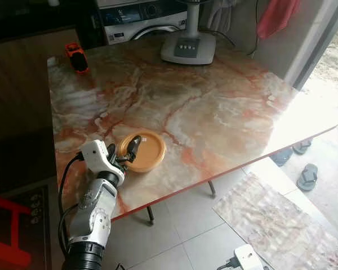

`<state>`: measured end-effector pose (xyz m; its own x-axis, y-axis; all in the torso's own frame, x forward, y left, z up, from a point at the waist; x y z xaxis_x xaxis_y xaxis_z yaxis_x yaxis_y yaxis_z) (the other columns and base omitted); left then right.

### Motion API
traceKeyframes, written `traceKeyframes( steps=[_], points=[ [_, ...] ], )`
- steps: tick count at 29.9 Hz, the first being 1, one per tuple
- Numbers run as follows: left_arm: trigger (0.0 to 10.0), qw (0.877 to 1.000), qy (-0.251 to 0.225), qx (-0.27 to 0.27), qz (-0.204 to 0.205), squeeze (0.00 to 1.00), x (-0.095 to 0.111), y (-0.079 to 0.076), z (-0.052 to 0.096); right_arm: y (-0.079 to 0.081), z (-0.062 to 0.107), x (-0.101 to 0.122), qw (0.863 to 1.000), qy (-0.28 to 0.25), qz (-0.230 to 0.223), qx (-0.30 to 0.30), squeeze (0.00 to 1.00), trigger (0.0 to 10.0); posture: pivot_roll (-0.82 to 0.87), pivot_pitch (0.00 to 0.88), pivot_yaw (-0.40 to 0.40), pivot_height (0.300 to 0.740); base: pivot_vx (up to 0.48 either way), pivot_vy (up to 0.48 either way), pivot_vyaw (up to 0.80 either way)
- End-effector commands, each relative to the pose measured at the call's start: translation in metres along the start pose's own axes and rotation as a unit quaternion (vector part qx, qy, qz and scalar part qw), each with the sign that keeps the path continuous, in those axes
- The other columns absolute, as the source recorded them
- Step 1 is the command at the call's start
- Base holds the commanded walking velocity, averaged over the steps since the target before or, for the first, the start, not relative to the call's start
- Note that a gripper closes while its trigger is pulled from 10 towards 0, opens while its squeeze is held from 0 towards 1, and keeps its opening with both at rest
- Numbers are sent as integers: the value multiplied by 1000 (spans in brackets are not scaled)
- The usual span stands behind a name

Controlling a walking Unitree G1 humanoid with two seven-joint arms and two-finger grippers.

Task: Restocking fridge

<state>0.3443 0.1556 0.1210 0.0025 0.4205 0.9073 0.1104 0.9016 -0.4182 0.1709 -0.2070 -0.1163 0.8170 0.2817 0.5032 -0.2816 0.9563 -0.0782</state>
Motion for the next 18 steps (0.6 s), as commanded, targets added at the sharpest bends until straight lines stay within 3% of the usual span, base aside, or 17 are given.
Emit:
traceKeyframes(
  steps=[1,5,11,15,18],
  points=[
    [10000,1000,-6,12,-7,0,7,6,-1,1,0,-3,1000,4,1,2,0,10000,-23,74,3,740,0,0,0],
    [10000,999,-8,20,-37,0,12,11,-2,1,0,-3,1000,3,0,1,0,10000,-24,73,3,740,0,0,0],
    [10000,989,-2,35,-140,0,20,18,2,0,1,-4,1000,3,-4,-4,0,10000,-28,68,3,740,0,0,0],
    [10000,986,2,37,-166,0,21,17,5,1,1,-4,1000,4,-1,-2,0,10000,-21,65,3,740,0,0,0],
    [10000,987,17,33,-155,0,13,14,8,1,1,-4,1000,3,-1,-1,0,10000,-25,59,5,740,0,0,0]
  ],
)
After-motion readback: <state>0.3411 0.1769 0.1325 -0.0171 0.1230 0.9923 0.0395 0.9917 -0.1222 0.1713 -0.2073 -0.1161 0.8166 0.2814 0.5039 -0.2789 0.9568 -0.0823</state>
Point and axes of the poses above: a point about 5 cm out from each wrist's last joint towards the gripper, its own z axis pointing back from the gripper into the wrist, its own x axis along the axis of the wrist's last joint, y = z × x, the point moved 3 cm from there along -z, pointing out of the wrist towards the gripper, and after that the axes turned 1 degree about -z, right-handed, at the moved point
